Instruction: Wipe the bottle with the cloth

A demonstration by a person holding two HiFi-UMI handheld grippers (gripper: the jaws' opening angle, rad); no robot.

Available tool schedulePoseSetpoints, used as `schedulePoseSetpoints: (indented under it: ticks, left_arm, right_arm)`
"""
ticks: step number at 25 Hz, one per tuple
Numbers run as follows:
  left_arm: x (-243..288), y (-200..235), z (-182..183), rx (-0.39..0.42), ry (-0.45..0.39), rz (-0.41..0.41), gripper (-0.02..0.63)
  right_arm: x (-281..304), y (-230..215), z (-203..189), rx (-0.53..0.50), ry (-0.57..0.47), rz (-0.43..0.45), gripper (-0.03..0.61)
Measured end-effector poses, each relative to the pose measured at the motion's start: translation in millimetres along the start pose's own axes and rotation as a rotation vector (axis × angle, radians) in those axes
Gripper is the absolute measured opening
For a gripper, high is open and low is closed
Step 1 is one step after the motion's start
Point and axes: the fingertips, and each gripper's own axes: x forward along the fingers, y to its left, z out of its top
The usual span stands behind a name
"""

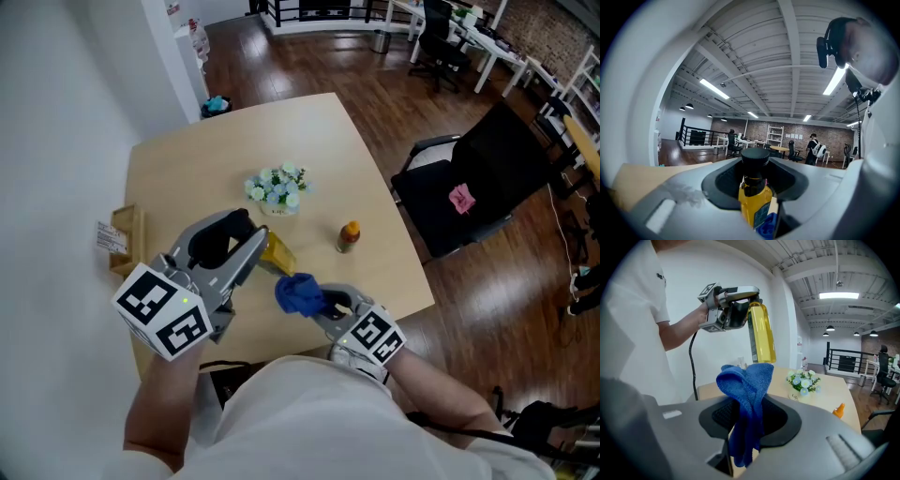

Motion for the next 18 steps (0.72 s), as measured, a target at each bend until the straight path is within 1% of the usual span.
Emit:
schedulePoseSetpoints:
  ticks: [5, 8, 11, 14, 18]
  left_arm:
    - [-5, -2, 6, 0.014, -0.003, -0.023, 0.163]
    - [-4, -4, 0, 0.032, 0.019, -0.037, 0.163]
    - [-1, -7, -9, 0.041, 0.048, -0.050, 0.163]
    - [-1, -13, -17, 0.037, 0.068, -0.073, 0.163]
    - [1, -23, -28, 0.041, 0.086, -0.100, 0.163]
  right_arm:
    - [-14, -23, -12, 0.010, 0.032, -0.042, 0.124]
    - [-22, -41, -1, 0.007, 0.013, -0.075, 0.125]
    - [-29, -54, 26, -0.011, -0.032, -0.099, 0.126]
    - [-38, -58, 62, -0.050, -0.088, -0.112, 0.126]
    - [-47, -57, 115, -0.094, -0.188, -0.105, 0.125]
